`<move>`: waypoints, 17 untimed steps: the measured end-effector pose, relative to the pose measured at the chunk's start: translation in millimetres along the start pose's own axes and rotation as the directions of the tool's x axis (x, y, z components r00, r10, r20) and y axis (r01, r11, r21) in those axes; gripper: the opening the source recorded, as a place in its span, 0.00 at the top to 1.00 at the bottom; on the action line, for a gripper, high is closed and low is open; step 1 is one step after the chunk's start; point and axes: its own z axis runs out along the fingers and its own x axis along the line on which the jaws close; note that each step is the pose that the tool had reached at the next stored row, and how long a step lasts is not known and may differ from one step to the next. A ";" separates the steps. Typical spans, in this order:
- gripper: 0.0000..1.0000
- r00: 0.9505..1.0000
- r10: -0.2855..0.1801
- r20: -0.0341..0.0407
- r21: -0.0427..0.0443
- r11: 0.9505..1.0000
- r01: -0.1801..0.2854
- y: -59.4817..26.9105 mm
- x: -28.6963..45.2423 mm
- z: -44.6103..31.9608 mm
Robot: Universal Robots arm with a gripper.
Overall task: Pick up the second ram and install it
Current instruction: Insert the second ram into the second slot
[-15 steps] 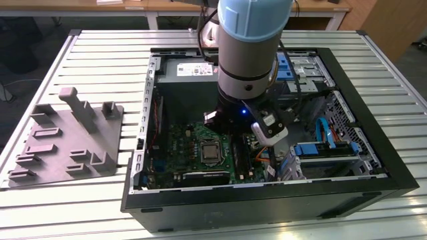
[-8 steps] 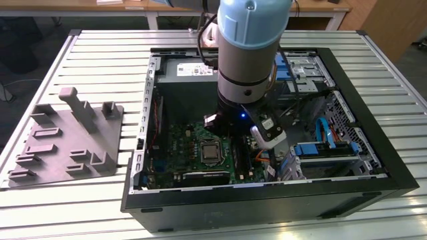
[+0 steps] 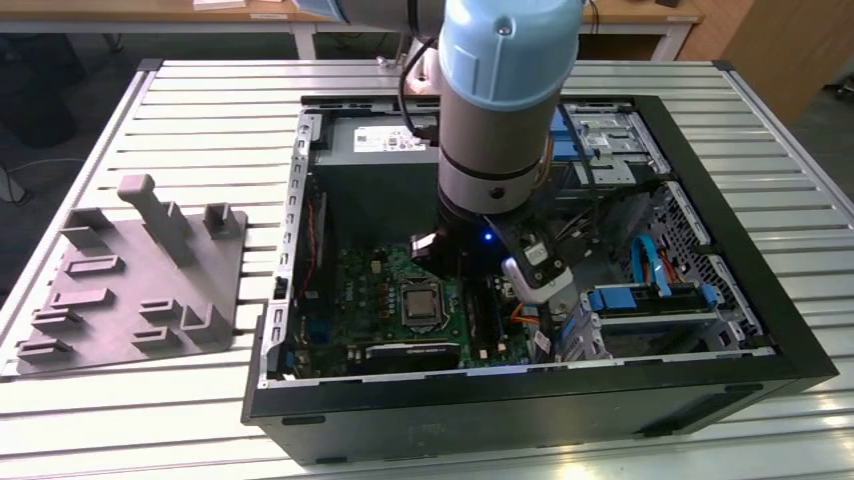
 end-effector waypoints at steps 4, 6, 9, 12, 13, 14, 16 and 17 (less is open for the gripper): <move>0.86 1.000 0.002 0.000 0.000 1.000 -0.002 -0.6 -0.9 2.8; 0.86 1.000 0.002 0.000 0.000 1.000 -0.002 -0.8 -1.6 3.9; 0.86 1.000 0.003 0.000 0.000 1.000 -0.003 -1.1 -2.5 5.3; 0.86 1.000 0.003 0.000 0.000 1.000 -0.003 -3.3 -2.6 5.7; 0.86 1.000 0.003 0.000 0.000 1.000 -0.003 -4.0 -2.6 5.6; 0.86 1.000 0.003 0.000 0.000 1.000 -0.003 -4.2 -2.6 5.6; 0.86 1.000 0.003 0.000 0.000 1.000 -0.003 -4.5 -2.7 5.4; 0.86 1.000 0.003 0.000 0.000 1.000 -0.003 -4.5 -2.7 4.8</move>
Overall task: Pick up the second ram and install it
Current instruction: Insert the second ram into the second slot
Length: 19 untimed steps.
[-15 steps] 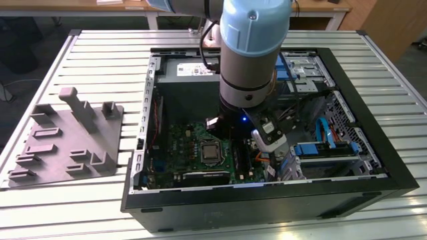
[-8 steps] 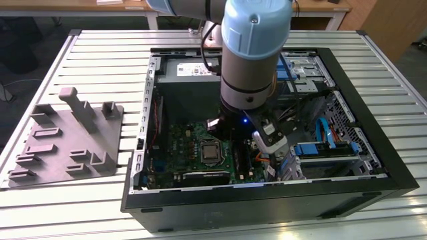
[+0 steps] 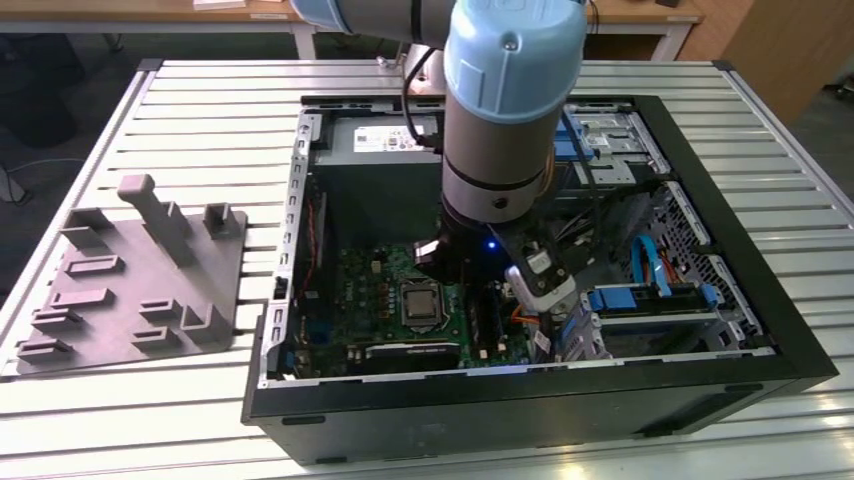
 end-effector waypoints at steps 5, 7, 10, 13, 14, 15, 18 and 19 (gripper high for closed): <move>0.86 1.000 0.000 0.000 -0.005 1.000 0.000 0.3 -0.2 -4.8; 0.86 1.000 0.000 0.000 -0.007 1.000 0.000 -0.6 -0.4 -5.0; 0.86 1.000 0.002 -0.001 -0.007 1.000 -0.002 -3.9 -1.3 -5.0; 0.86 1.000 0.004 -0.001 -0.006 1.000 -0.004 -6.7 -2.5 -5.2; 0.86 1.000 0.004 -0.001 -0.006 1.000 -0.004 -6.8 -2.9 -5.2; 0.86 1.000 0.004 -0.001 -0.006 1.000 -0.004 -6.7 -3.0 -5.4; 0.86 1.000 0.004 -0.001 -0.006 1.000 -0.004 -6.5 -3.1 -6.2; 0.86 1.000 0.004 -0.001 -0.006 1.000 -0.004 -6.1 -3.1 -6.8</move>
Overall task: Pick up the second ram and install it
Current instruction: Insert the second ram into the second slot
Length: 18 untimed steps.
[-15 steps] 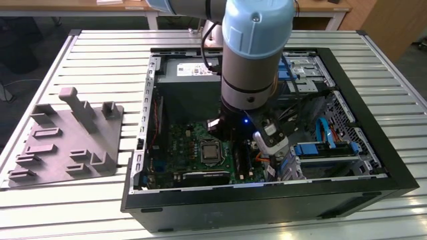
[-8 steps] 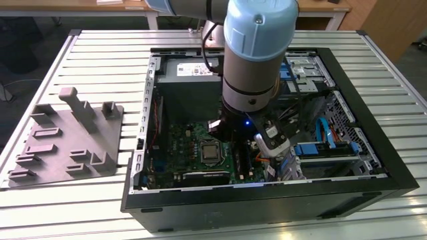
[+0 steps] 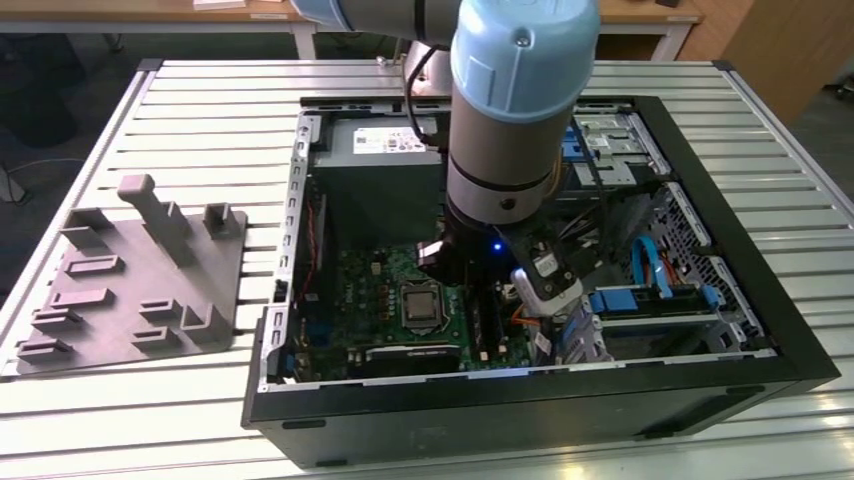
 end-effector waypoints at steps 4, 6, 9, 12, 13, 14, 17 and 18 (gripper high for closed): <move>0.86 1.000 0.000 0.001 0.000 1.000 0.000 2.2 -0.1 -3.4; 0.86 1.000 0.000 0.001 0.000 1.000 0.000 2.5 -0.1 -4.1; 0.86 1.000 0.000 0.001 0.000 1.000 0.000 2.5 -0.1 -4.1; 0.86 1.000 0.000 0.001 0.000 1.000 0.000 2.3 -0.4 -4.3; 0.86 1.000 0.000 0.001 0.000 1.000 0.000 2.3 -1.1 -4.2; 0.86 1.000 0.000 0.001 0.000 1.000 0.000 2.3 -2.4 -4.1; 0.86 1.000 0.000 0.001 0.000 1.000 0.000 2.4 -5.6 -3.9; 0.86 1.000 0.000 0.001 0.000 1.000 0.000 2.4 -6.4 -3.8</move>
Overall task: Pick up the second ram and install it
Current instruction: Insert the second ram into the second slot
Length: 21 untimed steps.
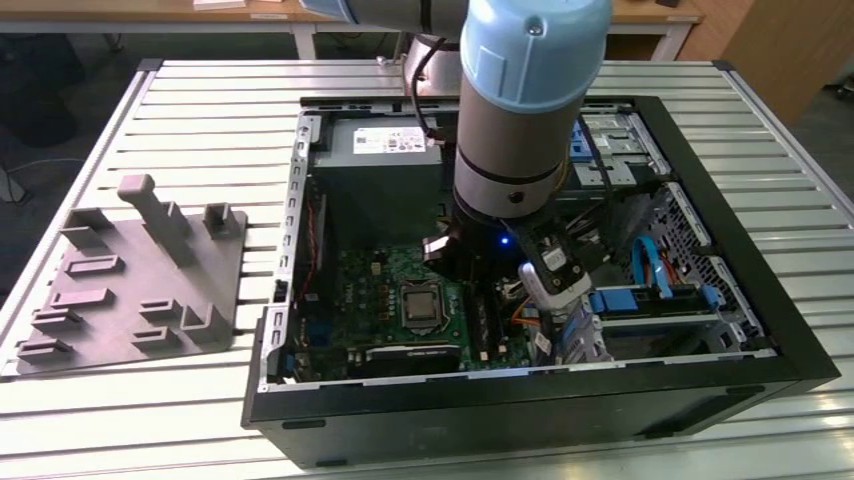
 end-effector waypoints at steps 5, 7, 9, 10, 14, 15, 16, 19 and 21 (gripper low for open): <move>0.86 1.000 0.000 0.000 0.000 1.000 0.000 -0.6 0.4 1.0; 0.86 1.000 0.000 0.000 0.000 1.000 0.000 -0.9 2.7 1.1; 0.86 1.000 -0.001 0.000 0.000 1.000 0.001 -1.6 4.3 1.1; 0.86 1.000 -0.001 0.000 0.000 1.000 0.001 -2.3 4.2 1.2; 0.86 1.000 -0.007 0.000 0.000 1.000 0.007 -4.9 4.3 1.5; 0.86 1.000 -0.010 -0.001 0.000 1.000 0.010 -4.9 4.3 1.6; 0.86 1.000 -0.015 -0.001 -0.001 1.000 0.015 -4.9 4.2 1.7; 0.86 0.999 -0.034 -0.002 -0.002 0.999 0.034 -4.9 4.3 1.9; 0.86 0.999 -0.036 -0.002 -0.003 0.999 0.036 -4.9 4.3 2.1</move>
